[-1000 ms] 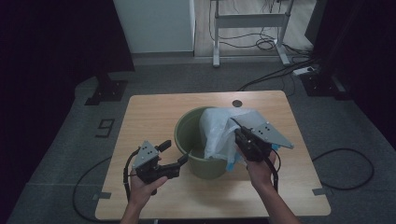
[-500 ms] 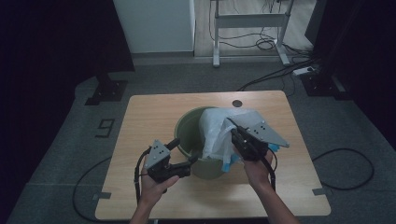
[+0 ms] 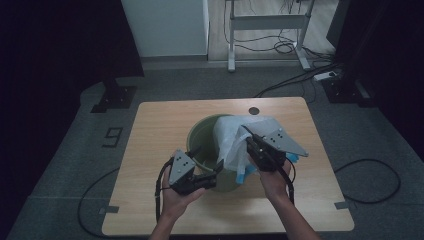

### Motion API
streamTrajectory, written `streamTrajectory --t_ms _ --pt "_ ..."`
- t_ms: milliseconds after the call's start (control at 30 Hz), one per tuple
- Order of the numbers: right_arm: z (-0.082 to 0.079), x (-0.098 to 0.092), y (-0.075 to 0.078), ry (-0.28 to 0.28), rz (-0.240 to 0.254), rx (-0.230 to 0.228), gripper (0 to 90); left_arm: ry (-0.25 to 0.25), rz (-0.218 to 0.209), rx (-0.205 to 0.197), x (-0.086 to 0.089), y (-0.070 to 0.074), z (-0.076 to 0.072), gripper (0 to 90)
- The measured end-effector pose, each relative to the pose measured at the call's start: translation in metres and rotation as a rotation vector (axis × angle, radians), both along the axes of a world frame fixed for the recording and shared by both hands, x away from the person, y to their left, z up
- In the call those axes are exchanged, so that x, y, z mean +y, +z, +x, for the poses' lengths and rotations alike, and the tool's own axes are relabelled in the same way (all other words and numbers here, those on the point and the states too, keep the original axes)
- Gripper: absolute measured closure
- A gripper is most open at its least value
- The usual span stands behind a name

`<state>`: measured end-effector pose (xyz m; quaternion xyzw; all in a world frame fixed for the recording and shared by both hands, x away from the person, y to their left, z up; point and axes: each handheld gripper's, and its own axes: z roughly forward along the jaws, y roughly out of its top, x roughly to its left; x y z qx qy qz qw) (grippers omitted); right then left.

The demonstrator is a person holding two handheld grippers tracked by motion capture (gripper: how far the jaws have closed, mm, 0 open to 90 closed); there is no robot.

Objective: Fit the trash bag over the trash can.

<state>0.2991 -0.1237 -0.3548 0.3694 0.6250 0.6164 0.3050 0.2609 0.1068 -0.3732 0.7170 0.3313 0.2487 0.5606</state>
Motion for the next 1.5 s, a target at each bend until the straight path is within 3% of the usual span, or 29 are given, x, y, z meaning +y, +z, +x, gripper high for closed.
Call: streamTrajectory --t_ms 133,267,333,567,667,833,967,1133,1400,1500 --pt "-0.001 0.002 -0.001 0.002 -0.003 0.001 88.6 -0.007 0.012 -0.008 -0.013 0.002 0.002 21.8" --pt "-0.002 -0.001 -0.001 0.004 0.005 0.001 88.6 -0.010 0.043 -0.024 -0.026 0.001 0.002 30.6" --pt "-0.002 -0.003 -0.002 0.003 0.006 0.000 88.0 0.013 0.060 -0.028 -0.030 0.000 0.003 36.7" --pt "-0.004 -0.007 -0.005 0.010 0.006 0.003 84.2 0.029 0.049 -0.009 -0.032 -0.003 0.008 68.1" --pt "-0.005 -0.009 -0.008 0.017 0.010 0.007 77.9 0.056 0.050 -0.018 -0.031 -0.004 0.008 75.1" --pt "-0.011 -0.010 -0.014 0.021 0.011 0.004 56.0 0.078 0.040 -0.006 -0.025 -0.003 0.011 85.5" --pt "-0.019 -0.011 -0.020 0.044 -0.028 0.011 43.2 0.099 0.021 0.003 -0.017 -0.002 0.014 88.5" --pt "-0.031 -0.017 -0.031 0.056 -0.071 0.025 35.3 0.120 -0.017 -0.001 -0.007 0.002 0.015 89.9" --pt "-0.055 -0.018 -0.050 0.085 -0.087 0.034 30.7 0.146 -0.047 -0.006 0.003 0.007 0.015 90.0" --pt "-0.062 -0.020 -0.056 0.063 -0.118 0.023 30.8 0.153 -0.065 -0.001 0.009 0.008 0.016 90.0"
